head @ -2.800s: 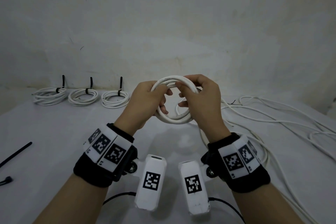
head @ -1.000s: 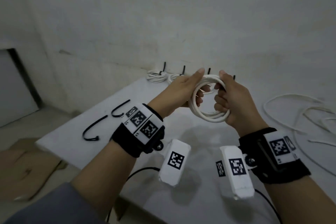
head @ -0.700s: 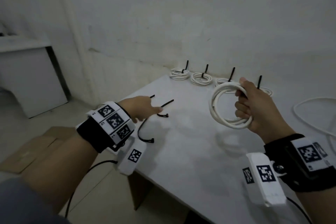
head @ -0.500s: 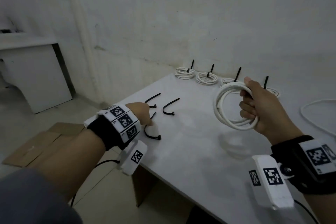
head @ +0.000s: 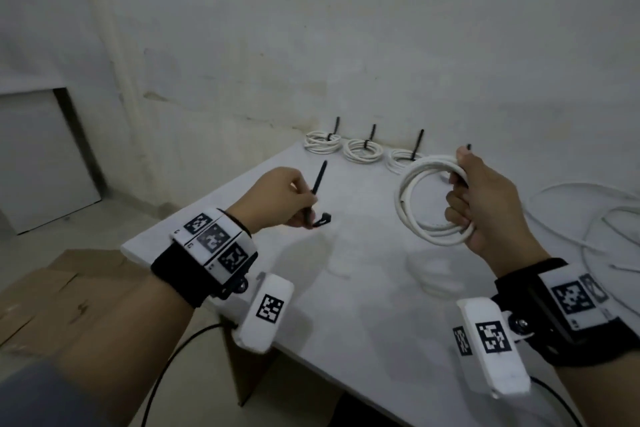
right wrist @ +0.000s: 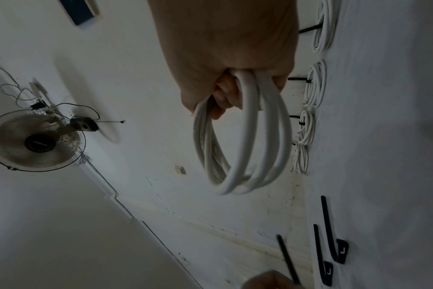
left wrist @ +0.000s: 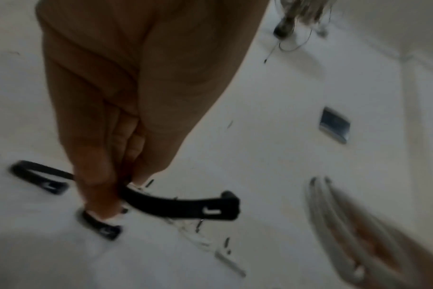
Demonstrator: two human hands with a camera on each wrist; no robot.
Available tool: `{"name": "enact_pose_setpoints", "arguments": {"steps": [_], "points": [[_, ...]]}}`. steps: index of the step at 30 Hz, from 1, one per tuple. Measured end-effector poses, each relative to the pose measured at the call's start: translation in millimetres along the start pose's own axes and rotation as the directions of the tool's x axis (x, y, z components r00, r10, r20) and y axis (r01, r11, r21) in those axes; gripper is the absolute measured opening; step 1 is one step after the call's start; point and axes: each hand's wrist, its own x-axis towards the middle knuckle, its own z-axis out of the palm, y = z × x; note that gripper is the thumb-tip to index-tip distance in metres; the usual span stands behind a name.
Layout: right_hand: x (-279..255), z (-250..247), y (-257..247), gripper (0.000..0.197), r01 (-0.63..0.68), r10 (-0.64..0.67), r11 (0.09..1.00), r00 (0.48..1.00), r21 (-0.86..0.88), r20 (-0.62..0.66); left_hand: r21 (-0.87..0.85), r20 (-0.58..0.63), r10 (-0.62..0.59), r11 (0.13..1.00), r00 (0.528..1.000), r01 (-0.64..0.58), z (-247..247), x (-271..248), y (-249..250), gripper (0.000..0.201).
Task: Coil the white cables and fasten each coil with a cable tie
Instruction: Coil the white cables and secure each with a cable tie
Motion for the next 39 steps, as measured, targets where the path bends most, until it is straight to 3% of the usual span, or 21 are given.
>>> {"name": "enact_pose_setpoints", "arguments": {"steps": [2, 4, 8, 11, 17, 22, 27, 32, 36, 39], "points": [[0.6, -15.9, -5.6, 0.039, 0.063, -0.064, 0.998, 0.993, -0.009, -0.101, -0.244, 0.072, 0.085, 0.968, 0.994, -0.065, 27.1, -13.7, 27.9, 0.015], [1.4, -35.5, -10.4, 0.04, 0.139, -0.145, 0.989, 0.965, -0.044, -0.219, -0.351, 0.176, 0.168, 0.931, 0.97, -0.098, 58.9, -25.5, 49.1, 0.011], [-0.6, -77.4, -15.4, 0.043, 0.303, -0.328, 0.945, 0.863, -0.124, -0.384, -0.374, 0.345, 0.247, 0.921, 0.906, -0.108, 123.5, -37.4, 76.9, 0.011], [-3.7, -100.1, -11.7, 0.042, 0.358, -0.39, 0.92, 0.823, -0.158, -0.413, -0.392, 0.336, 0.245, 0.914, 0.909, -0.102, 159.9, -36.5, 91.3, 0.011], [-4.1, -105.3, -5.6, 0.042, 0.35, -0.414, 0.907, 0.845, -0.235, -0.338, -0.489, 0.212, 0.277, 0.861, 0.937, -0.144, 194.8, -29.4, 114.3, 0.008], [-1.4, -105.9, -3.9, 0.041, 0.268, -0.318, 0.943, 0.899, -0.198, -0.301, -0.53, 0.151, 0.3, 0.829, 0.942, -0.18, 203.3, -22.5, 116.4, 0.013], [1.2, -111.3, -4.6, 0.029, 0.178, -0.216, 0.975, 0.903, -0.134, -0.371, -0.465, 0.263, 0.393, 0.852, 0.881, -0.241, 204.8, -20.6, 114.0, 0.007], [4.2, -116.7, -4.4, 0.033, 0.179, -0.224, 0.974, 0.869, -0.141, -0.441, -0.488, 0.38, 0.458, 0.837, 0.804, -0.247, 195.0, -19.4, 111.8, 0.03], [4.5, -119.8, -7.1, 0.04, 0.177, -0.213, 0.977, 0.86, -0.121, -0.463, -0.44, 0.347, 0.551, 0.81, 0.759, -0.388, 182.9, -18.9, 109.7, 0.022], [2.4, -116.6, -8.3, 0.039, 0.175, -0.188, 0.982, 0.877, -0.07, -0.442, -0.371, 0.244, 0.591, 0.79, 0.769, -0.489, 185.3, -12.6, 110.9, 0.016]]}}
